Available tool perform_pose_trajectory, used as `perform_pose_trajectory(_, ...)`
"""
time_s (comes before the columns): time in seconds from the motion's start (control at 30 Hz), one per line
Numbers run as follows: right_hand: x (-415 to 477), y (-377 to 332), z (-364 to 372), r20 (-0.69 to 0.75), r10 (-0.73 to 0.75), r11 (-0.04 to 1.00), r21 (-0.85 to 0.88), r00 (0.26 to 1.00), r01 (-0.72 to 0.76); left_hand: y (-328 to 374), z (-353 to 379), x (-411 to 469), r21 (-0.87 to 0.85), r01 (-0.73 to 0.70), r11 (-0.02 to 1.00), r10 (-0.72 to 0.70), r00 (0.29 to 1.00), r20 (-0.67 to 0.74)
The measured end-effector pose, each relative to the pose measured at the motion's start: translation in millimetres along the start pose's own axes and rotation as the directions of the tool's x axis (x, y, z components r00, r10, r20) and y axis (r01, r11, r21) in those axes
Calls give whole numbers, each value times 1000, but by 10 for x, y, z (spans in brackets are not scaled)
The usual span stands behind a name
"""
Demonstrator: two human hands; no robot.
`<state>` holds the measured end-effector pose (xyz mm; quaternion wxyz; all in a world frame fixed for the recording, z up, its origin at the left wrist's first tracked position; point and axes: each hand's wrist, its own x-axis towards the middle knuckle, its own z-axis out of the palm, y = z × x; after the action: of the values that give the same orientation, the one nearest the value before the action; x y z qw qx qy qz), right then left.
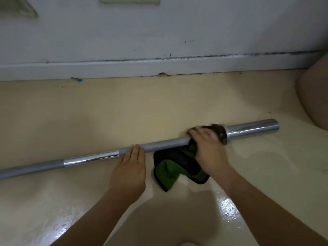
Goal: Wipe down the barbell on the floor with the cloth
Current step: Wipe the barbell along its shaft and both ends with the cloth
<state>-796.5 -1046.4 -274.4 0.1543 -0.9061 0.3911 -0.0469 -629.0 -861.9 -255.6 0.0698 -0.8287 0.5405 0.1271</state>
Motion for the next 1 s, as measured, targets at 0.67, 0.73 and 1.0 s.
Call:
perform_pose_trajectory(0.67, 96, -537, -357, 120, 124, 749, 640, 985, -172, 190, -200, 29, -368, 147, 918, -131, 989, 70)
perform_pose_trajectory(0.73, 19, -806, -593, 261, 4, 293, 923, 965, -251, 321, -426, 28, -767, 188, 614, -211, 975, 70)
perform_pose_trajectory(1.0, 62, -634, -1118, 132, -222, 109, 988, 966, -109, 554, -1046, -470, -984, 153, 97, -335, 936, 112)
